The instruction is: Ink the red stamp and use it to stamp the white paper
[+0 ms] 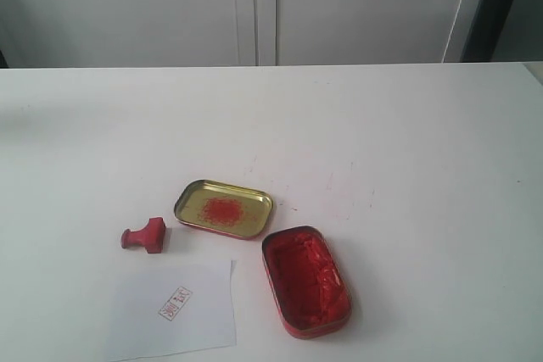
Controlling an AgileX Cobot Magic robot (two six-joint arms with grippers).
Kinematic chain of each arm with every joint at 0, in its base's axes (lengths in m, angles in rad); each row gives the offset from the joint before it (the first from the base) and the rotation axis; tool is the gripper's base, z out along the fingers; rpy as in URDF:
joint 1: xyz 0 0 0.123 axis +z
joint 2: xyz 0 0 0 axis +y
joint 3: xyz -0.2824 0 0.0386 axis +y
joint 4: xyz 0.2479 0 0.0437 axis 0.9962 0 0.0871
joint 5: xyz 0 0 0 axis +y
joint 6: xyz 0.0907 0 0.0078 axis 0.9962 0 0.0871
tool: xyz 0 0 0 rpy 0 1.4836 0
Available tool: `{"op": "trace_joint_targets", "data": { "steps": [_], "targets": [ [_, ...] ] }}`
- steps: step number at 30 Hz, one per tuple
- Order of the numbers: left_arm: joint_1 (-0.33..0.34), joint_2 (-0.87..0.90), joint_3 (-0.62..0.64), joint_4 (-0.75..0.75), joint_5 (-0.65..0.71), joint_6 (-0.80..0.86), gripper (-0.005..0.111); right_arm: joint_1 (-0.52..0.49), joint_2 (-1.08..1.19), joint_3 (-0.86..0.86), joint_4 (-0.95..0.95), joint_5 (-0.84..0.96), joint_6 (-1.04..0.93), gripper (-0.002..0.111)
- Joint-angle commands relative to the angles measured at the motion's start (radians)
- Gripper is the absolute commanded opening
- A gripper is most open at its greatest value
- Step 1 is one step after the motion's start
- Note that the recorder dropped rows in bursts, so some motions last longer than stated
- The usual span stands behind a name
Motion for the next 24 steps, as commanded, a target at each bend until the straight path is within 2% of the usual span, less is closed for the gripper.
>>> {"op": "trace_joint_targets", "data": {
  "steps": [1,17,24],
  "targets": [
    [0.003,-0.008,0.007,-0.008,0.016,-0.003,0.000,-0.005,-0.005,0.004,-0.003,-0.015,0.001,0.000],
    [0.003,-0.011,0.007,0.000,0.016,-0.001,0.000,-0.005,-0.005,0.004,-0.003,-0.015,0.001,0.000],
    [0.003,-0.097,0.007,0.007,0.010,-0.001,0.000,-0.005,-0.005,0.004,-0.003,-0.015,0.001,0.000]
  ]
}}
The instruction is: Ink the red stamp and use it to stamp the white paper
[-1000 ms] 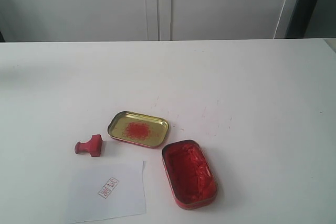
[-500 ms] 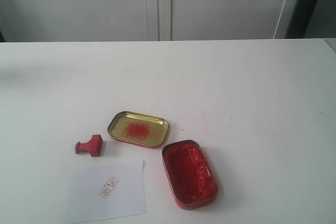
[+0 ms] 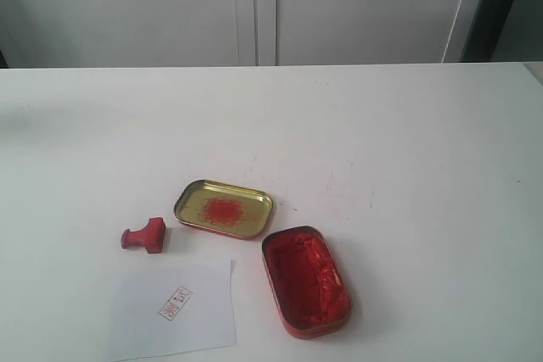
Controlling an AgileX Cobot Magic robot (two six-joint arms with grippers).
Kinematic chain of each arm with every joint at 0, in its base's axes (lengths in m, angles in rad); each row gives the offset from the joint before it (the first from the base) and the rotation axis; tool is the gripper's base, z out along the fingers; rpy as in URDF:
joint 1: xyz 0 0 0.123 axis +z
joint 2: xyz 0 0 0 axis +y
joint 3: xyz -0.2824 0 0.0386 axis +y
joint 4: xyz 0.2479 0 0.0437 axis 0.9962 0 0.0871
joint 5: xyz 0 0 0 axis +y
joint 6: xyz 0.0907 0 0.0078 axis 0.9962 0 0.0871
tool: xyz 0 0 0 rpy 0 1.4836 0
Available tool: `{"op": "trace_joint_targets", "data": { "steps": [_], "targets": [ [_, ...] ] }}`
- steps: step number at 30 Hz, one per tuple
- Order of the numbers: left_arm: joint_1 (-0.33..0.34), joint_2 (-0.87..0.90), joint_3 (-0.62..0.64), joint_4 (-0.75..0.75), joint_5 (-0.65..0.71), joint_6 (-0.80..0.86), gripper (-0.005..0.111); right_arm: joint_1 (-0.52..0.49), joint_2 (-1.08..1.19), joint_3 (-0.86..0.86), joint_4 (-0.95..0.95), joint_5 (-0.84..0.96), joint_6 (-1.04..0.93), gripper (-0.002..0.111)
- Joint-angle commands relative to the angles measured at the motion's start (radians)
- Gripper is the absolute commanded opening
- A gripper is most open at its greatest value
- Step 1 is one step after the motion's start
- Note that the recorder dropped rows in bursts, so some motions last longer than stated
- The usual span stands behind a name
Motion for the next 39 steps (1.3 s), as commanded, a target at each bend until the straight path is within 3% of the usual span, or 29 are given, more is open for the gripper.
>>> {"op": "trace_joint_targets", "data": {
  "steps": [1,14,17,22,26,31,39],
  "targets": [
    [0.003,-0.080,0.007,-0.002,0.009,-0.001,0.000,-0.005,-0.005,0.004,-0.003,-0.015,0.001,0.000],
    [0.003,-0.323,0.007,0.087,0.009,-0.001,0.000,-0.005,-0.005,0.004,-0.003,-0.015,0.001,0.000],
    [0.003,-0.386,0.071,0.096,-0.009,-0.001,0.000,-0.005,-0.005,0.004,-0.003,-0.015,0.001,0.000],
    [0.003,-0.485,0.221,0.096,-0.190,-0.001,0.000,-0.005,-0.005,0.004,-0.003,-0.015,0.001,0.000],
    [0.003,-0.559,0.322,0.096,-0.248,-0.001,0.000,-0.005,-0.005,0.004,-0.003,-0.015,0.001,0.000],
    [0.003,-0.638,0.398,0.096,-0.256,-0.001,0.000,-0.005,-0.005,0.004,-0.003,-0.015,0.001,0.000],
    [0.003,-0.680,0.513,0.096,-0.452,-0.003,0.000,-0.005,-0.005,0.004,-0.003,-0.015,0.001,0.000]
  ]
}}
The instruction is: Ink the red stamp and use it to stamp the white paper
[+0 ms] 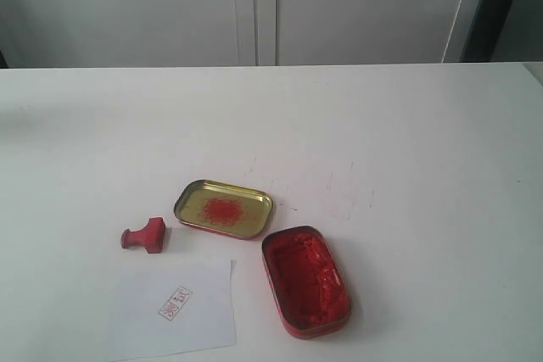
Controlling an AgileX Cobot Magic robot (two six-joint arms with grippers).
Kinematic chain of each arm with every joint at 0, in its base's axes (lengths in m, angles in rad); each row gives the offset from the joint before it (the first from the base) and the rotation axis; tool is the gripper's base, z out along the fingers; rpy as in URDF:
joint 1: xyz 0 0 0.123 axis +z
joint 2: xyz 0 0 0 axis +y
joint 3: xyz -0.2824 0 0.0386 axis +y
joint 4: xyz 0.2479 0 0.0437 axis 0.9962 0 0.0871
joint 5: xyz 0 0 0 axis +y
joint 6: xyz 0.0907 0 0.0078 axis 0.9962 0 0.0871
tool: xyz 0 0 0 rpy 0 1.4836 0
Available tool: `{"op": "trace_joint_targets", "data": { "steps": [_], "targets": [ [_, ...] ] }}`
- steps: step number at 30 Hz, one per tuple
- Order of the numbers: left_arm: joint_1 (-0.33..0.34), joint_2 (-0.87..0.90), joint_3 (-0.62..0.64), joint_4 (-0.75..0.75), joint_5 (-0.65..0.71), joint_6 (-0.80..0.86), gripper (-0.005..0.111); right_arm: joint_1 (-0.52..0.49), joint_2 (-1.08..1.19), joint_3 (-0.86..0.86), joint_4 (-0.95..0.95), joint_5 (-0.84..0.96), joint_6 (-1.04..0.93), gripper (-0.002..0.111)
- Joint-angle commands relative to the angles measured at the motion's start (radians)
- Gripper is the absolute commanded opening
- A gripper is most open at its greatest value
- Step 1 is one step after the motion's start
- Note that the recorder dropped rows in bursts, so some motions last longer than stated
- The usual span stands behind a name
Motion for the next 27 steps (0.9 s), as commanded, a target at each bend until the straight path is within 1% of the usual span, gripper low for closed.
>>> {"op": "trace_joint_targets", "data": {
  "steps": [1,8,16,21,27],
  "targets": [
    [0.003,-0.008,0.054,0.001,-0.083,-0.003,0.000,-0.005,-0.005,0.004,-0.003,-0.015,0.001,0.000],
    [0.003,-0.008,0.140,-0.001,-0.083,-0.003,0.000,-0.005,-0.005,0.004,-0.003,-0.015,0.001,0.000],
    [0.003,-0.008,0.143,0.000,-0.091,-0.008,0.000,-0.005,-0.005,0.004,-0.003,-0.015,0.001,0.000],
    [0.003,-0.008,0.143,-0.008,-0.091,-0.058,0.000,-0.005,-0.005,0.004,-0.003,-0.015,0.001,0.000],
    [0.003,-0.008,0.143,-0.008,-0.091,-0.079,0.000,-0.005,-0.005,0.004,-0.003,-0.015,0.001,0.000]
  ]
}}
